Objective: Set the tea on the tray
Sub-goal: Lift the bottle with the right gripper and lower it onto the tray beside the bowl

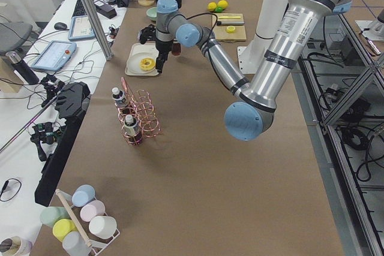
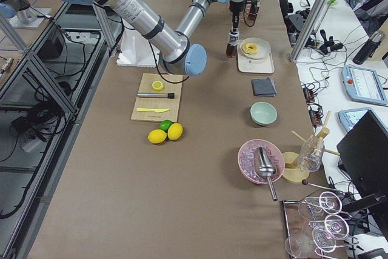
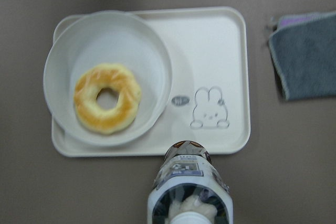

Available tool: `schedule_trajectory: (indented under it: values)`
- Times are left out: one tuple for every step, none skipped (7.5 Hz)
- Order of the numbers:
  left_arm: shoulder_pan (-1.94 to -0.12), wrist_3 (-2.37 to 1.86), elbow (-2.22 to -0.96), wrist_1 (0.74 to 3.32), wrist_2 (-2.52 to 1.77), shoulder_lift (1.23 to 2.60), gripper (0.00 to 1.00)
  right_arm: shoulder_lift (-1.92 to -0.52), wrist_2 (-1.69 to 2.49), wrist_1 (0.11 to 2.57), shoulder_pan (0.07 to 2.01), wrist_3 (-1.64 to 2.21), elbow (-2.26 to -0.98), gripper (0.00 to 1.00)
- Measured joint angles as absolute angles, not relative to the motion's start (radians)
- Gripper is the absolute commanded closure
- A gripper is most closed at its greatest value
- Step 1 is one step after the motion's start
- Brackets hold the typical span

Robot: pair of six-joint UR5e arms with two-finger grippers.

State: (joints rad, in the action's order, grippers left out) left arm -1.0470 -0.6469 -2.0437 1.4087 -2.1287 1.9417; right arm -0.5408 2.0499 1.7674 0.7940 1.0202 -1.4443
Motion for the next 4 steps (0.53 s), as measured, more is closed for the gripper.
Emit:
schedule_trajectory:
  values:
    - [-1.057, -0.646, -2.091, 1.408, -2.137, 1.895, 0.05, -0.516, 2.090, 1.678, 0.867, 0.952, -1.303, 1.00]
    - [-1.063, -0.647, -2.123, 1.408, -2.141, 1.867, 0.04, -0.488, 2.112, 1.614, 0.913, 0.895, -1.173, 1.00]
    - [-1.066, -0.653, -2.147, 1.408, -2.142, 1.850, 0.04, -0.446, 2.122, 1.566, 0.941, 0.859, -1.052, 1.00]
    - [-1.067, -0.657, -2.163, 1.407, -2.143, 1.842, 0.04, -0.421, 2.126, 1.528, 0.954, 0.845, -0.981, 1.00]
